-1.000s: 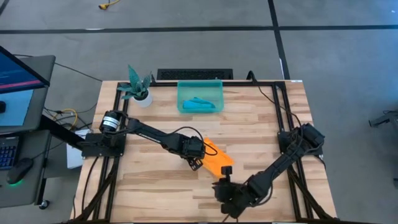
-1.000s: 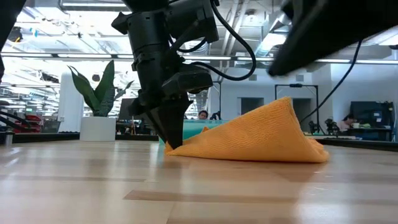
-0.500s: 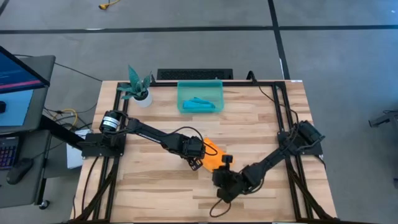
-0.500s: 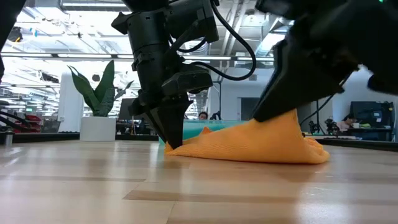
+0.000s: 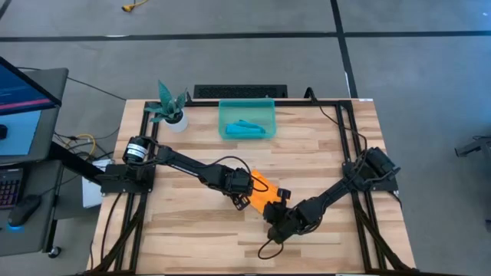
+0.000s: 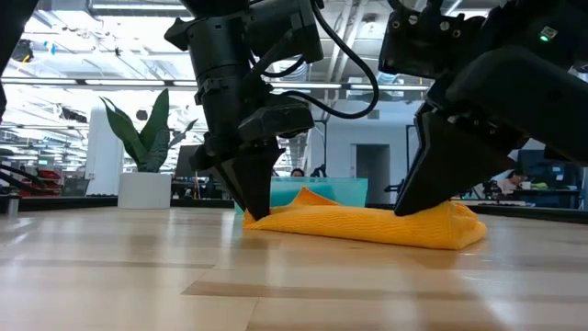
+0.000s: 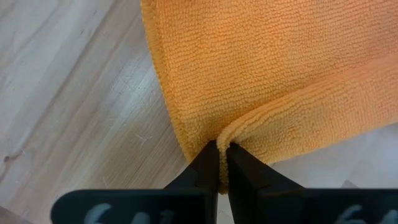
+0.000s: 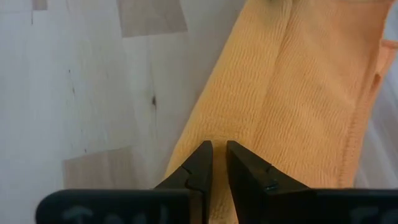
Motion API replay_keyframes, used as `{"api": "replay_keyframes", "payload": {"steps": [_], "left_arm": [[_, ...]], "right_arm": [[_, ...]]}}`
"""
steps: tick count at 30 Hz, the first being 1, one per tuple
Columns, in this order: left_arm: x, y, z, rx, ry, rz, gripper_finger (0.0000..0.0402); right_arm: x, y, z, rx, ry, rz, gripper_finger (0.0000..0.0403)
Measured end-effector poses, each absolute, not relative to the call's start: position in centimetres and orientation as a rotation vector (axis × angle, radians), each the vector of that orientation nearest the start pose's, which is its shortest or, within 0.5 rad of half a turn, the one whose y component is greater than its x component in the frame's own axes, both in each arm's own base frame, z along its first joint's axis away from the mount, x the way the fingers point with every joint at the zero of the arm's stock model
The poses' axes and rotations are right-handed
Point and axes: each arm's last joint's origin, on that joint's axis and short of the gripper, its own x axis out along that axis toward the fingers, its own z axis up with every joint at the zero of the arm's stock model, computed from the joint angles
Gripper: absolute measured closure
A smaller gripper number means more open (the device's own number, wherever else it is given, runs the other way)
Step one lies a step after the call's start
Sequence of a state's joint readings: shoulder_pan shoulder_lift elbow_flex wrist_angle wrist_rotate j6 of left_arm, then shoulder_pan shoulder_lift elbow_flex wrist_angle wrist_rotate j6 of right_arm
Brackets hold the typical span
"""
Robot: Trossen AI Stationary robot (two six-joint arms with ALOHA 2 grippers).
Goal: Roll microfiber towels into tight, uniform cylinder then place into a basket
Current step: Roll the orange microfiber cloth
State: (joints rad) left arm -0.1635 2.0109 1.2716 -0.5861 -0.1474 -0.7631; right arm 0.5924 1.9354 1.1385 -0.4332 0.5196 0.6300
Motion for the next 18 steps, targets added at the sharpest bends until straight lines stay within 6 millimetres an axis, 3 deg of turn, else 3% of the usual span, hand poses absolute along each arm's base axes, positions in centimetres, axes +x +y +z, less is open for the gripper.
{"api": "replay_keyframes", "payload": {"steps": [8,18], "left_arm": [[37.29,-5.72,12.79,-0.435,1.234,0.472,0.0373],[37.37,-5.74,12.77,-0.336,1.249,0.393,0.031]], "right_arm": [[30.57,18.96,12.86,-0.051,1.024,-0.224,0.0333],[30.34,18.96,12.75,-0.02,1.07,-0.21,0.0333]]}}
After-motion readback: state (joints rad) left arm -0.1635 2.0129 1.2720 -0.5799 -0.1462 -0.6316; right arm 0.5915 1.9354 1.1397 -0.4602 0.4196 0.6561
